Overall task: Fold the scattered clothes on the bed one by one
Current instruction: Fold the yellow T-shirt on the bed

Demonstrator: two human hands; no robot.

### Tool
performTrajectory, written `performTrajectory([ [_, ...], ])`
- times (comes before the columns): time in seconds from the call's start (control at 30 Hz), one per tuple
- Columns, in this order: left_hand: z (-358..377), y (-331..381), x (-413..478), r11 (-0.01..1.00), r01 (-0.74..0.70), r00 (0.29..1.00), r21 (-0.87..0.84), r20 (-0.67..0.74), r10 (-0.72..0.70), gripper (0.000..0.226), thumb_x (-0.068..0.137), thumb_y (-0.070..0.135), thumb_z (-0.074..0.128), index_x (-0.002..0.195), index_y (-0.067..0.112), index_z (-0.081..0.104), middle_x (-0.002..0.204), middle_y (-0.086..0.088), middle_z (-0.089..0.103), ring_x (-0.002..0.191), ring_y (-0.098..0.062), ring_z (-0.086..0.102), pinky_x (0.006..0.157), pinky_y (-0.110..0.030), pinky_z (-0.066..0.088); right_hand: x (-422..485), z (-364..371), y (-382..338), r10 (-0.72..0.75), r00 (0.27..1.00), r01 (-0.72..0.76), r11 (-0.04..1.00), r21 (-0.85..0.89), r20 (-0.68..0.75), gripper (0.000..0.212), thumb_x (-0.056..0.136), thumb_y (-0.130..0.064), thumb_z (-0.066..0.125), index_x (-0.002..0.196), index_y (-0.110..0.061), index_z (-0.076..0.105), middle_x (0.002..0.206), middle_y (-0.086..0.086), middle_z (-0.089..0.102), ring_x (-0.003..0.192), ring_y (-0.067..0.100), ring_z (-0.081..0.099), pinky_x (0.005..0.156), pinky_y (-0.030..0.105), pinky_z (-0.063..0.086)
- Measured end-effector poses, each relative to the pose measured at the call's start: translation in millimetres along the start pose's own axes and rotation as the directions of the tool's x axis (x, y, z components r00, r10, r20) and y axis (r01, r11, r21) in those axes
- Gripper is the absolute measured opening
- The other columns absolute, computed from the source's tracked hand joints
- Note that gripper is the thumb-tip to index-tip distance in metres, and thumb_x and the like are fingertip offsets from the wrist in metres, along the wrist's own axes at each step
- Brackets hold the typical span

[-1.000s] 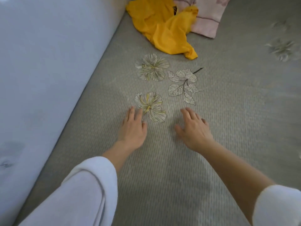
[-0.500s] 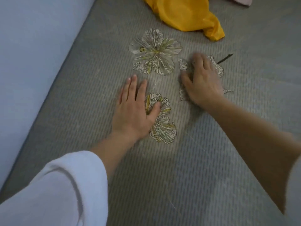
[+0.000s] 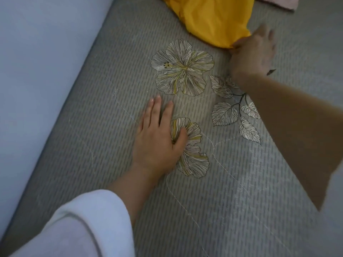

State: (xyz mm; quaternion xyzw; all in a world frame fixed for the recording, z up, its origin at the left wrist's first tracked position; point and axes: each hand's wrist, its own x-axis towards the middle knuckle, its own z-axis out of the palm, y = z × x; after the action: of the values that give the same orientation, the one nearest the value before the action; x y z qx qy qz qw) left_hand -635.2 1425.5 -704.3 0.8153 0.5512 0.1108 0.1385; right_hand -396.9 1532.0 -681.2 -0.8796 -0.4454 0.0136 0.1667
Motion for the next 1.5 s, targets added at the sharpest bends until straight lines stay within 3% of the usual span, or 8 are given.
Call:
performTrajectory([
  [0.13,4.6,-0.8,0.3,1.000,0.010,1.000,-0.013,-0.002,-0.010,0.071,0.094,0.055,0.033,0.153,0.024,0.009,0.161,0.000,-0.003,0.147,-0.011,-0.010,0.110,-0.022,-0.015,-63.2,-9.9,21.9,-0.537,0.840,0.539,0.842,-0.012,0.078,0.020,0.094,-0.012,0.047,0.106,-0.002,0.058,0.134,0.016,0.046,0.134,0.034,0.034,0.105,0.046,0.026],
  [0.37,3.7,2.7,-7.2,0.989,-0.066,0.989,-0.133,-0.141,0.047,0.064,0.099,0.023,0.040,0.153,0.012,0.006,0.160,-0.011,0.011,0.147,-0.024,0.013,0.116,-0.038,0.018,-176.5,-67.2,37.5,-0.158,0.947,-0.025,0.832,0.555,0.279,0.018,0.102,-0.020,0.037,0.113,-0.010,0.047,0.086,-0.001,0.047,0.070,0.010,0.043,0.058,0.027,0.033],
  [0.8,-1.1,32.4,-192.3,0.921,-0.376,0.915,0.098,0.194,0.353,0.042,0.086,0.032,0.038,0.121,0.027,0.059,0.147,-0.017,0.040,0.122,-0.054,0.042,0.088,-0.070,0.041,-361.6,-176.2,111.1,0.022,0.343,-0.093,0.996,0.011,0.939,0.034,0.083,-0.029,0.069,0.116,-0.019,0.069,0.109,0.000,0.061,0.101,0.016,0.055,0.087,0.027,0.043],
  [1.13,-34.7,95.4,-376.9,0.626,-0.759,0.437,-0.179,0.573,0.693,0.026,0.074,0.040,0.060,0.089,0.020,0.052,0.080,-0.001,0.061,0.075,-0.021,0.063,0.062,-0.032,0.045,-459.5,-245.3,206.7,0.420,0.191,0.415,0.784,-0.461,0.887,0.040,0.081,-0.023,0.069,0.118,-0.010,0.062,0.116,0.007,0.064,0.107,0.027,0.061,0.085,0.032,0.049],
  [1.2,-38.3,103.5,-395.5,0.659,-0.673,0.340,-0.336,0.651,0.679,0.033,0.085,0.042,0.045,0.099,0.016,0.059,0.095,-0.007,0.063,0.091,-0.027,0.062,0.071,-0.035,0.049,-471.9,-255.5,225.9,0.487,0.230,0.502,0.682,-0.531,0.843,0.037,0.086,-0.019,0.061,0.122,-0.015,0.059,0.129,0.005,0.057,0.118,0.027,0.056,0.094,0.037,0.047],
  [1.3,-42.1,95.3,-389.1,0.761,-0.588,0.656,-0.273,0.390,0.646,0.034,0.085,0.044,0.045,0.109,0.025,0.062,0.105,0.001,0.062,0.099,-0.016,0.061,0.077,-0.036,0.055,-475.0,-266.3,253.6,0.489,0.367,0.494,0.618,-0.611,0.791,0.031,0.095,-0.022,0.046,0.126,-0.020,0.052,0.130,0.001,0.054,0.120,0.023,0.053,0.100,0.038,0.044],
  [1.4,-41.5,78.1,-354.2,0.973,-0.230,0.952,0.019,0.214,0.221,0.066,0.080,0.044,0.060,0.140,0.026,0.039,0.141,-0.013,0.038,0.128,-0.034,0.042,0.097,-0.052,0.045,-467.9,-258.5,261.1,0.339,0.533,0.312,0.772,-0.553,0.775,0.027,0.095,-0.023,0.044,0.120,-0.019,0.053,0.121,0.003,0.057,0.110,0.023,0.058,0.087,0.034,0.049],
  [1.5,-44.9,64.3,-323.1,0.978,0.194,0.896,0.075,0.392,-0.208,0.084,0.084,0.049,0.062,0.149,0.030,0.011,0.147,-0.014,0.016,0.132,-0.036,0.027,0.103,-0.050,0.035,-467.7,-235.7,238.9,0.137,0.718,0.153,0.926,-0.346,0.683,0.022,0.094,-0.025,0.047,0.115,-0.019,0.051,0.110,0.003,0.060,0.096,0.023,0.059,0.069,0.032,0.046],
])
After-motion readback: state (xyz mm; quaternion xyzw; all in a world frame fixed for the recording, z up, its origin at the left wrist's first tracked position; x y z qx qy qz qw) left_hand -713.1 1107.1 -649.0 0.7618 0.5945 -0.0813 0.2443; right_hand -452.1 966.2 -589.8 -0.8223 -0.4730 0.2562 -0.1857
